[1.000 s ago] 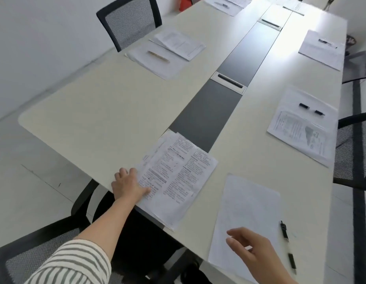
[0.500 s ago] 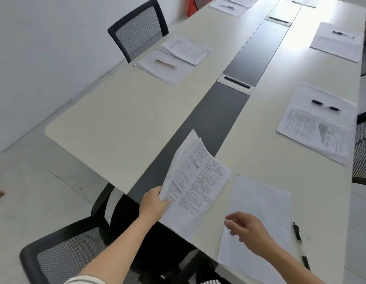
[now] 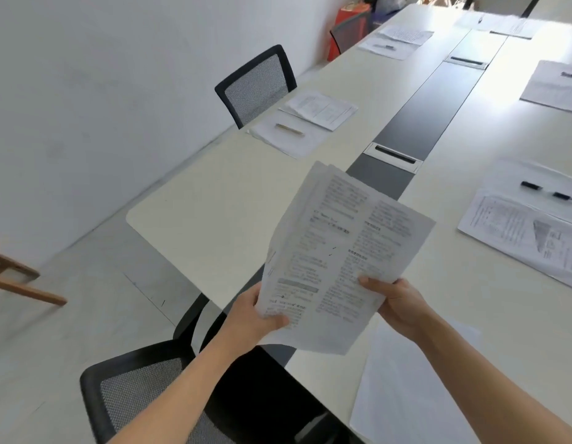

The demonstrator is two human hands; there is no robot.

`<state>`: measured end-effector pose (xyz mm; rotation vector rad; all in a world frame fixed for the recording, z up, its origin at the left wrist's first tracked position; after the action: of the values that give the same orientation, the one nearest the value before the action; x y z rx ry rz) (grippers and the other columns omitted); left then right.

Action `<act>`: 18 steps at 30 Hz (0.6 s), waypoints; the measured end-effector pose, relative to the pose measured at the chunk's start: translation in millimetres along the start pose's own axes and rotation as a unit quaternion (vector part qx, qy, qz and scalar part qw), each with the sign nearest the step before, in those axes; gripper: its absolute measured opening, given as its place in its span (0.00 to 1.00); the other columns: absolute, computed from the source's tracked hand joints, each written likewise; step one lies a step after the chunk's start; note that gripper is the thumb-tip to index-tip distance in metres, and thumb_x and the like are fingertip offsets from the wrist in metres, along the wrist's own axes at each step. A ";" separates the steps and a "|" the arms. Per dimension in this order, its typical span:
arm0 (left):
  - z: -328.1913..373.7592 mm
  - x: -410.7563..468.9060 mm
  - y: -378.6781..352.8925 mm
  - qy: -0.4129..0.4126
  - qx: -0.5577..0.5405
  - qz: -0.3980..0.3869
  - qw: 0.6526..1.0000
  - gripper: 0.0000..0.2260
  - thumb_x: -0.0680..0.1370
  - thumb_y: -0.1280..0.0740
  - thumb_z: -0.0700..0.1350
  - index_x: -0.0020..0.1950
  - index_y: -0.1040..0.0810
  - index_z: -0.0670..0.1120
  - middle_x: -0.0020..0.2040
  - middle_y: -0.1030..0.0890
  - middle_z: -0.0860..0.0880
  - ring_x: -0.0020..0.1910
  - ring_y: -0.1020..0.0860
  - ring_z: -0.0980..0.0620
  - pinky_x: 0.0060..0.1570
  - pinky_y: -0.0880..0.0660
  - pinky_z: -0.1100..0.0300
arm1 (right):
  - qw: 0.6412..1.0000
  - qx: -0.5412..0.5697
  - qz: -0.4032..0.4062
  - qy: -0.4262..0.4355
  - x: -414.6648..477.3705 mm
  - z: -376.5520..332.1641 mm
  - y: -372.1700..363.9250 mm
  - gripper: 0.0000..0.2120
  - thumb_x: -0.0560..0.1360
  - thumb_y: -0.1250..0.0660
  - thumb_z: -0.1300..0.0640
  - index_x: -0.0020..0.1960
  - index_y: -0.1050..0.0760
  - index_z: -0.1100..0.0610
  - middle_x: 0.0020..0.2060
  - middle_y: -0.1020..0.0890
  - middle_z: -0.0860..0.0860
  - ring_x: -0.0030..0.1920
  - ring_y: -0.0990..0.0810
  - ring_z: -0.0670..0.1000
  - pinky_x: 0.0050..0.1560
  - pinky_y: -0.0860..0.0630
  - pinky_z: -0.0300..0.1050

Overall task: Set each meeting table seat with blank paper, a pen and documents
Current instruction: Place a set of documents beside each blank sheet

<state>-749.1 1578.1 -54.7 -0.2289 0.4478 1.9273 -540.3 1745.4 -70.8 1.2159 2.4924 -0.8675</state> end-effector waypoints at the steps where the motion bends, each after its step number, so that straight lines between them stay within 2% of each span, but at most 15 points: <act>1: 1.7 0.8 4.0 -0.003 -0.007 0.005 1.000 0.20 0.68 0.23 0.38 0.55 0.21 0.54 0.52 0.16 0.54 0.54 0.18 0.55 0.53 0.20 0.56 | 0.999 -0.027 0.012 0.029 -0.9 -8.5 -2.8 0.18 0.71 0.30 0.67 0.60 0.21 0.61 0.58 0.16 0.58 0.58 0.18 0.61 0.57 0.20 0.58; 3: 9.4 5.1 15.0 -0.021 -0.005 0.043 0.999 0.21 0.67 0.21 0.41 0.56 0.23 0.53 0.53 0.16 0.53 0.54 0.19 0.55 0.52 0.20 0.56 | 0.993 -0.077 0.032 0.086 -4.3 -21.6 -7.3 0.16 0.71 0.29 0.67 0.58 0.20 0.62 0.56 0.15 0.57 0.56 0.16 0.60 0.54 0.19 0.57; 5: 20.6 12.1 23.5 -0.042 0.010 0.080 0.996 0.20 0.66 0.21 0.43 0.54 0.23 0.51 0.52 0.17 0.55 0.54 0.21 0.58 0.53 0.24 0.60 | 0.985 -0.111 0.051 0.122 -8.1 -26.6 -9.6 0.13 0.72 0.29 0.68 0.55 0.19 0.60 0.53 0.14 0.54 0.53 0.15 0.55 0.50 0.18 0.50; 8: 31.1 23.9 20.7 -0.054 -0.001 0.084 0.995 0.13 0.69 0.23 0.37 0.52 0.19 0.42 0.49 0.16 0.53 0.50 0.20 0.64 0.51 0.25 0.69 | 0.978 -0.137 0.076 0.140 -10.1 -21.5 -10.3 0.13 0.72 0.29 0.69 0.50 0.18 0.54 0.47 0.13 0.47 0.48 0.15 0.48 0.44 0.18 0.40; 10: 27.9 29.9 13.8 -0.043 -0.002 0.088 0.995 0.12 0.70 0.25 0.35 0.52 0.18 0.43 0.49 0.15 0.50 0.50 0.18 0.58 0.48 0.22 0.66 | 0.976 -0.153 0.091 0.129 -8.6 -10.6 -7.2 0.12 0.73 0.29 0.68 0.48 0.19 0.52 0.45 0.14 0.47 0.46 0.15 0.48 0.43 0.19 0.39; 12: 15.3 34.9 6.3 -0.029 0.003 0.092 0.995 0.13 0.70 0.26 0.35 0.54 0.18 0.44 0.49 0.15 0.48 0.51 0.18 0.52 0.46 0.21 0.65 | 0.972 -0.184 0.101 0.102 -6.1 3.3 -2.3 0.11 0.72 0.28 0.67 0.47 0.19 0.51 0.45 0.15 0.49 0.46 0.17 0.52 0.44 0.20 0.42; 15: -8.5 40.4 -4.9 0.010 -0.005 0.083 0.997 0.14 0.71 0.27 0.35 0.56 0.19 0.43 0.51 0.16 0.46 0.54 0.19 0.49 0.53 0.21 0.58 | 0.969 -0.216 0.108 0.055 -2.7 24.1 7.8 0.13 0.70 0.24 0.65 0.48 0.19 0.49 0.46 0.15 0.51 0.48 0.17 0.53 0.51 0.20 0.50; 16: -15.2 42.3 -8.6 0.022 -0.014 0.079 0.997 0.13 0.71 0.27 0.35 0.55 0.19 0.42 0.50 0.16 0.46 0.54 0.19 0.49 0.53 0.21 0.57 | 0.968 -0.224 0.107 0.043 -2.2 28.9 9.6 0.13 0.70 0.24 0.65 0.47 0.20 0.49 0.45 0.15 0.51 0.48 0.18 0.53 0.51 0.20 0.50; 18: -17.7 43.4 -16.7 0.026 -0.031 0.076 0.996 0.07 0.73 0.29 0.35 0.48 0.18 0.44 0.45 0.16 0.47 0.49 0.19 0.50 0.47 0.23 0.61 | 0.965 -0.244 0.090 0.034 -1.5 33.6 10.2 0.09 0.72 0.26 0.64 0.44 0.18 0.50 0.43 0.15 0.53 0.46 0.19 0.55 0.45 0.22 0.44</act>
<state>-751.6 1613.1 -89.9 -0.2921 0.4512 2.0900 -533.0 1729.0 -101.1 1.2751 2.3901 -0.1496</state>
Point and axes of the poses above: each hand's wrist, its own x-axis towards the middle knuckle, its own y-axis out of the back of the hand, z = x × y, the point moved 4 cm from there along x, towards the middle knuckle
